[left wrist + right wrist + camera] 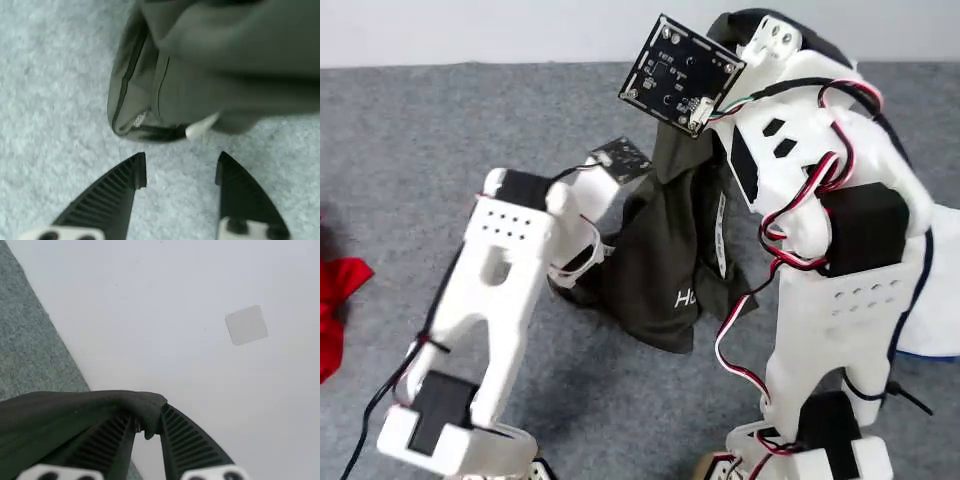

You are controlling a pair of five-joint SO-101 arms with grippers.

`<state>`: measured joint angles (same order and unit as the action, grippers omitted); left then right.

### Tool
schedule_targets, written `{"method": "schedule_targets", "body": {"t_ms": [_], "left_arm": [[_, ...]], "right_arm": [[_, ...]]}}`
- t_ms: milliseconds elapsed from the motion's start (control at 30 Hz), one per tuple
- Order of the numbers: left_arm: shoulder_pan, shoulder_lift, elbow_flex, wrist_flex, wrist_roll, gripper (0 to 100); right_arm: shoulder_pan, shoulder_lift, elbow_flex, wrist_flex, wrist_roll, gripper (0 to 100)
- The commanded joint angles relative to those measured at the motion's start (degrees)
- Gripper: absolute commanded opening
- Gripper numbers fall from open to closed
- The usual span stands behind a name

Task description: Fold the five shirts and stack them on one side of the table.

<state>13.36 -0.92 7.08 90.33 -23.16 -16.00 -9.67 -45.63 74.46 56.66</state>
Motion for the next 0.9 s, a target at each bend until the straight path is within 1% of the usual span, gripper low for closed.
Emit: {"method": "schedule_targets", "body": {"t_ms": [0, 100, 333, 600, 733, 867], "left_arm": [[0.97, 1.67, -3.21, -3.43, -0.53, 23], [0.88, 3.69, -3.21, -5.89, -0.53, 23], [2.64, 9.05, -3.03, -8.09, -0.26, 22], [5.36, 11.6, -3.03, -9.05, -0.26, 8], [3.87, 11.43, -3.3, -8.62, -0.35, 2], [0.0, 10.81, -4.44, -5.27, -0.44, 1]], "right_arm": [[0.92, -0.13, -0.44, -0.13, 0.26, 1.0], [0.92, -0.13, -0.44, -0.31, 0.35, 1.0], [1.01, -0.13, -0.44, -0.4, 0.35, 1.0], [1.1, -0.04, -0.35, -0.4, 0.35, 1.0], [1.27, 0.04, -0.35, -0.48, 0.35, 1.0], [4.09, 0.04, -0.26, -2.15, 0.35, 1.0]]}}
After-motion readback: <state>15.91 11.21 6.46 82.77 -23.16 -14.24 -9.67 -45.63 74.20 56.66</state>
